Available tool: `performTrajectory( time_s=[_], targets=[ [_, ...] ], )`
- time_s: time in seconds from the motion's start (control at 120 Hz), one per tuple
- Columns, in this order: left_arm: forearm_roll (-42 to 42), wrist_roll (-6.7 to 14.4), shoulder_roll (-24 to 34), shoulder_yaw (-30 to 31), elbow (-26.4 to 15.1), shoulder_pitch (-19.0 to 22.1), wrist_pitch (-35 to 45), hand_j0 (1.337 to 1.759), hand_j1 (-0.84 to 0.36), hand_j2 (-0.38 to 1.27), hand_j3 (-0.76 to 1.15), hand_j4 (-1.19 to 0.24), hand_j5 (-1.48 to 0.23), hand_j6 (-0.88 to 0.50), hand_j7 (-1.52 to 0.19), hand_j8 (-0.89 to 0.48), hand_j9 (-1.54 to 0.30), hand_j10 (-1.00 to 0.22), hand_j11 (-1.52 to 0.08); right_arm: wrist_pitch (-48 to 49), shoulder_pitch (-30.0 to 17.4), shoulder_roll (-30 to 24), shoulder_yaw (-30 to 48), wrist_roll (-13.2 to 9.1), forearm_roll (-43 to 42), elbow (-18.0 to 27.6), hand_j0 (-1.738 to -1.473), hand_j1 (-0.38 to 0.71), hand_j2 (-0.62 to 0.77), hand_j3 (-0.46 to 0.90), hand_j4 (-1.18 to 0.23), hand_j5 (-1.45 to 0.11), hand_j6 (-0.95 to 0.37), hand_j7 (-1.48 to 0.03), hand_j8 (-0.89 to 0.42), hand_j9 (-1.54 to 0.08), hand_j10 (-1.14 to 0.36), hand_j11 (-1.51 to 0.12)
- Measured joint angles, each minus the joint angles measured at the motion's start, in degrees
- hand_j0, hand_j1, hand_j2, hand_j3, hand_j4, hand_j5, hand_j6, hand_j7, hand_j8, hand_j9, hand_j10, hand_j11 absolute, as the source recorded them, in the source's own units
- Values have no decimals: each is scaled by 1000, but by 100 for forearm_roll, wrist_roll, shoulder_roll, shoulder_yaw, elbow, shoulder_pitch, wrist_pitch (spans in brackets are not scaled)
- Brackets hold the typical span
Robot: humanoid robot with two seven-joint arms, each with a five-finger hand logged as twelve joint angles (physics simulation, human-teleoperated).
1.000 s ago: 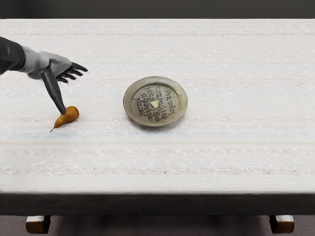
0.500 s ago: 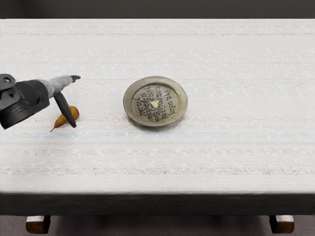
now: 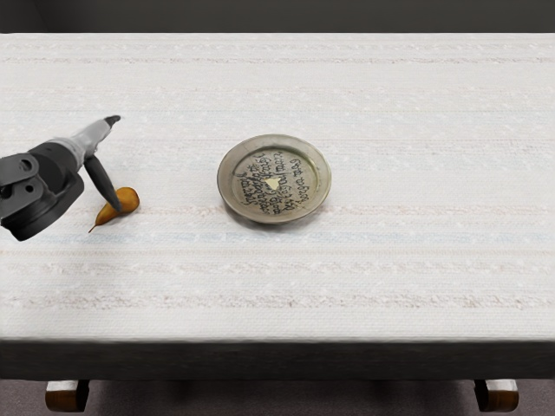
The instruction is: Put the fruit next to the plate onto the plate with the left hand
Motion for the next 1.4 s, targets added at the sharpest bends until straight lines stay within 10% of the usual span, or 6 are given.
performTrajectory(
  time_s=[1.4],
  targets=[
    [7,0,-243,133,264,491,493,1657,-134,109,0,-421,-554,-422,-554,-422,-554,-421,-554,0,-1,0,0,0,-1,0,-1658,-349,0,0,0,0,0,0,0,0,0,0]
  ],
)
